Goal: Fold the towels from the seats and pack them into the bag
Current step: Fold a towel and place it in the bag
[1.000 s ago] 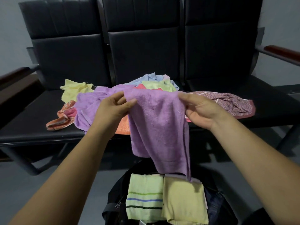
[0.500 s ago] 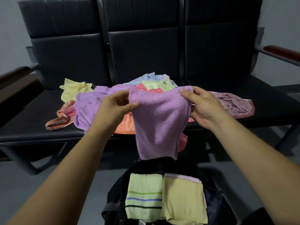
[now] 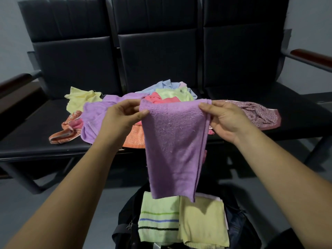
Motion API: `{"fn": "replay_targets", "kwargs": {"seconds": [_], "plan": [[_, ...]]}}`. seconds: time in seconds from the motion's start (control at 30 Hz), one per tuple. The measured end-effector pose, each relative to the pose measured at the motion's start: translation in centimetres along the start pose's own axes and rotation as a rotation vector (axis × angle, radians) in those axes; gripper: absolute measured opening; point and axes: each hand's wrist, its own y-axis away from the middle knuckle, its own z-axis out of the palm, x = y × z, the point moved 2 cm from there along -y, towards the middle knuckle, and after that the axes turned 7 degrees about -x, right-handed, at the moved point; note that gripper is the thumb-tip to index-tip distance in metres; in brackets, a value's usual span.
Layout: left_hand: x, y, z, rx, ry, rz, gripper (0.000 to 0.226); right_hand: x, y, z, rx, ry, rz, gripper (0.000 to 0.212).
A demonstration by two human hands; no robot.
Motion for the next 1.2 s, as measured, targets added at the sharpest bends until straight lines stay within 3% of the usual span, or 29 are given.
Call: {"fn": "replay_targets", "kwargs": {"seconds": [0.1,0.2,0.33,0.4,0.53,0.6,0.73,0.8,0.87,0.93,1.03,1.1,1.2], "plan": [[0.1,0.2,0.1,0.047,-0.075,0.031,0.027,0.1,0.0,-0.2,0.088,0.191,-0.093,0.008],[0.1,0.1,0.0,0.1,-0.142,0.072,0.009,-0.2,0.2,0.1,0.133,0.312,-0.181,0.008],[0.8,0.6,0.8,0.004,-0.034,0.117,0.018,-0.5,0.7,0.7,0.123,0.364,-0.241,0.01],[1.1,0.7,1.4,-0.023,-0.081,0.143,0.022,-0.7,1.1,1.5,0.035,0.495,-0.272,0.028],[1.5,1.2,2.6,-0.072,-0.124,0.204,0.026,1.1,1.9,3.5,-0.238,0.799,-0.089,0.112],[1.6,1.5,3.3,-0.065,-0.115,0.208,0.028,2.4,1.9,4.6,-0.269,0.889,-0.066,0.124],[1.2,1.4,3.6,-0.065,-0.067,0.092,0.051,2.7,1.3,5.6,-0.155,0.673,-0.146,0.106],[0.7,1.3,3.2,-0.174,-0.181,-0.043,0.057,2.1,0.9,5.4,-0.084,0.356,-0.186,0.089],[-0.4,1.8,3.3,-0.341,-0.244,-0.186,0.046,1.5,0.6,4.8,-0.045,0.1,-0.172,0.073],[-0.7,2.3,3.8,-0.393,-0.079,-0.246,0.034,1.1,0.5,3.9,-0.023,0.013,-0.128,0.063],[-0.3,2.1,4.3,-0.249,0.245,-0.29,0.03,1.3,0.4,2.6,0.02,-0.04,-0.011,0.052],[-0.2,1.7,4.4,-0.13,0.364,-0.306,0.03,1.8,0.5,2.3,0.042,-0.028,0.06,0.054],[-0.2,1.5,4.4,-0.013,0.458,-0.357,0.032,2.5,0.4,1.3,0.005,0.078,0.149,0.089]]}}
